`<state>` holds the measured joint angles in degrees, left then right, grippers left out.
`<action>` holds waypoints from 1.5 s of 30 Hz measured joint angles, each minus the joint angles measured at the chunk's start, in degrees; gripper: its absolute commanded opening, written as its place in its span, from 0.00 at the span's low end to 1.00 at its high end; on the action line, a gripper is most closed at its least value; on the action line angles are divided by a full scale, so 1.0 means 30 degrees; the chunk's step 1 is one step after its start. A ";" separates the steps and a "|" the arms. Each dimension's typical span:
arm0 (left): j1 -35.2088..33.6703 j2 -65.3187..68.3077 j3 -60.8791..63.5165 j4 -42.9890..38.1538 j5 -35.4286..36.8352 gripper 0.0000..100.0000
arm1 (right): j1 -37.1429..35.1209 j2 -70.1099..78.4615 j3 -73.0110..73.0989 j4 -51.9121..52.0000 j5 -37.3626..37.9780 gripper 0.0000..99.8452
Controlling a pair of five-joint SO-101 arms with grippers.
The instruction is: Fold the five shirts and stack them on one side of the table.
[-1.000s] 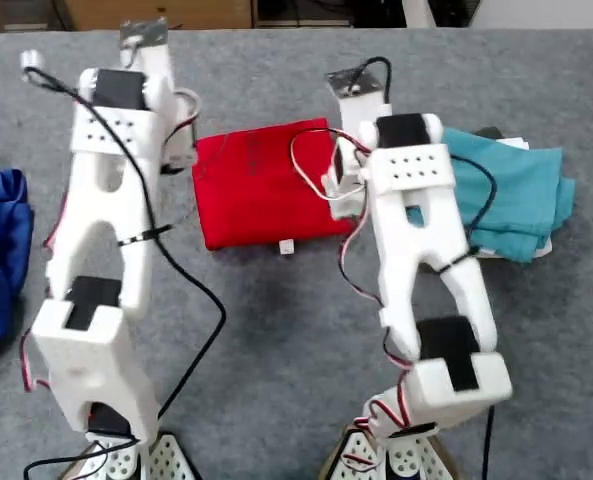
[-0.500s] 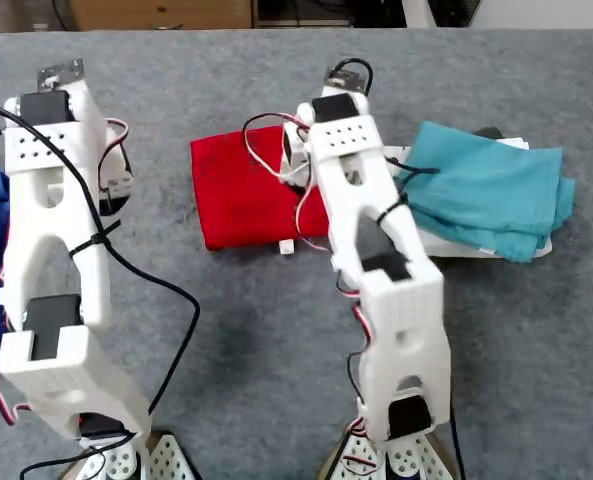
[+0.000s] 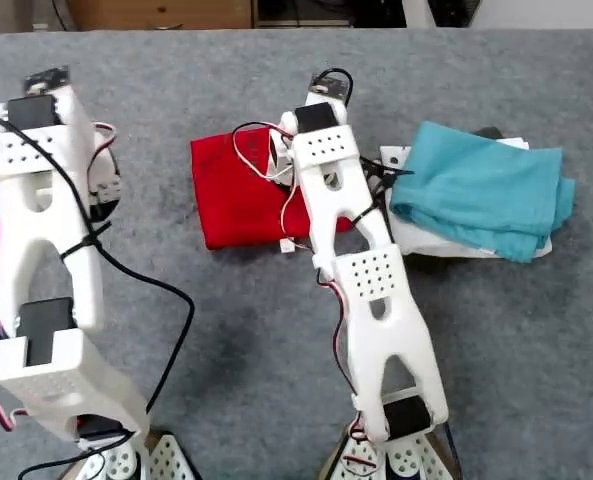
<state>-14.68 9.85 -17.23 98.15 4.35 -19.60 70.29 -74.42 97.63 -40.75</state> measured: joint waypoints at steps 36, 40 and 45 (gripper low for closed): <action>-0.0440 0.0000 0.0000 0.0000 0.0088 0.02 | 0.2168 -0.1465 -0.3516 0.1201 0.3253 0.01; -0.0440 0.0000 0.0000 0.0117 0.0088 0.02 | 0.2432 -0.3487 -0.3516 0.1231 0.4571 0.01; -0.0440 -0.1143 0.0059 0.0234 0.0088 0.02 | 0.3165 -0.6359 -0.3516 0.1231 0.5363 0.01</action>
<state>-16.00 6.42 -17.05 98.86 4.62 -10.11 51.21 -84.97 101.32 -24.66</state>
